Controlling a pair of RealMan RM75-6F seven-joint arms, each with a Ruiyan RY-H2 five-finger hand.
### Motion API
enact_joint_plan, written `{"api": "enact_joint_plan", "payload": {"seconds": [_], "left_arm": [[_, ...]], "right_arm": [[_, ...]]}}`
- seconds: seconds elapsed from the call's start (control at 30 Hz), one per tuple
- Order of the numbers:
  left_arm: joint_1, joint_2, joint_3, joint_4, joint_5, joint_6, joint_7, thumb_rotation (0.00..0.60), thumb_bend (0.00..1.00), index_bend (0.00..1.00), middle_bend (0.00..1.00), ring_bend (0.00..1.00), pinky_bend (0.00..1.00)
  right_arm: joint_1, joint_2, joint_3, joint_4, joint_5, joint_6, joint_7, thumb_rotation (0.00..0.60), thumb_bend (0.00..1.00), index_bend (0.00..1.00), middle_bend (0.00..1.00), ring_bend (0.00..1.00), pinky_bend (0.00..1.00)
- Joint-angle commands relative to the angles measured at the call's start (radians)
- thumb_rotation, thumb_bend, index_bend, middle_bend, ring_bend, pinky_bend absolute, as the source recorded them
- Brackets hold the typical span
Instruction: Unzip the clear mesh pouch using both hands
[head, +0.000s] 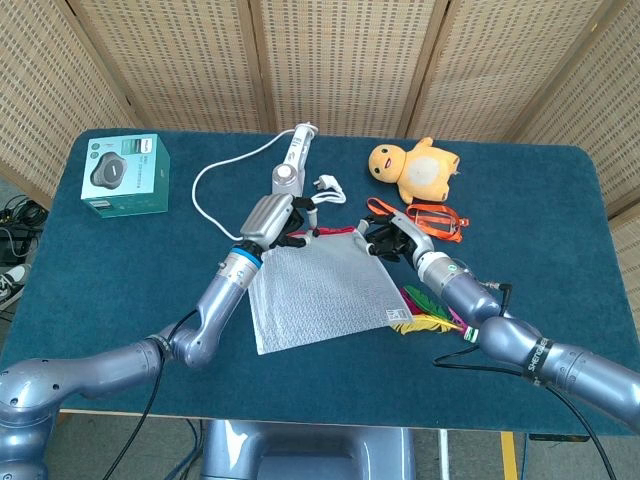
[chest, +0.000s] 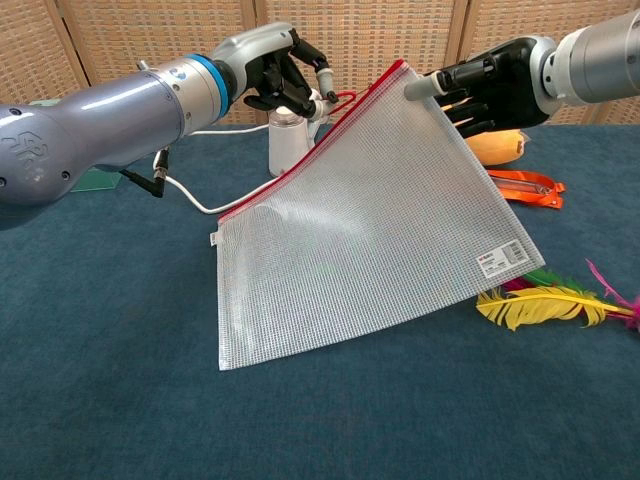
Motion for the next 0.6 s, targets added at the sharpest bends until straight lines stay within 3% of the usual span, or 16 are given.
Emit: {"api": "enact_joint_plan", "payload": {"seconds": [0.03,0.27,0.6], "left_arm": [[0.002,-0.005,0.002,0.012,0.008,-0.006,-0.015,0.600,0.96,0.97,1.00,0.96,1.00],[0.009,-0.004,0.003,0.045,0.019,-0.018,-0.040,0.600,0.96,0.97,1.00,0.96,1.00],[0.039,0.040,0.019,0.078,0.027,-0.039,-0.053,0.600,0.96,0.97,1.00,0.96,1.00]], "right_arm": [[-0.035,-0.009,0.043,0.005,-0.042,-0.030,0.027,0.600,0.78,0.81,0.98,1.00,1.00],[-0.089,-0.020,0.132,0.017,-0.096,-0.086,0.069,0.600,0.79,0.81,0.98,1.00,1.00],[-0.144,-0.003,0.207,0.020,-0.130,-0.114,0.090,0.600,0.79,0.81,0.98,1.00,1.00]]}}
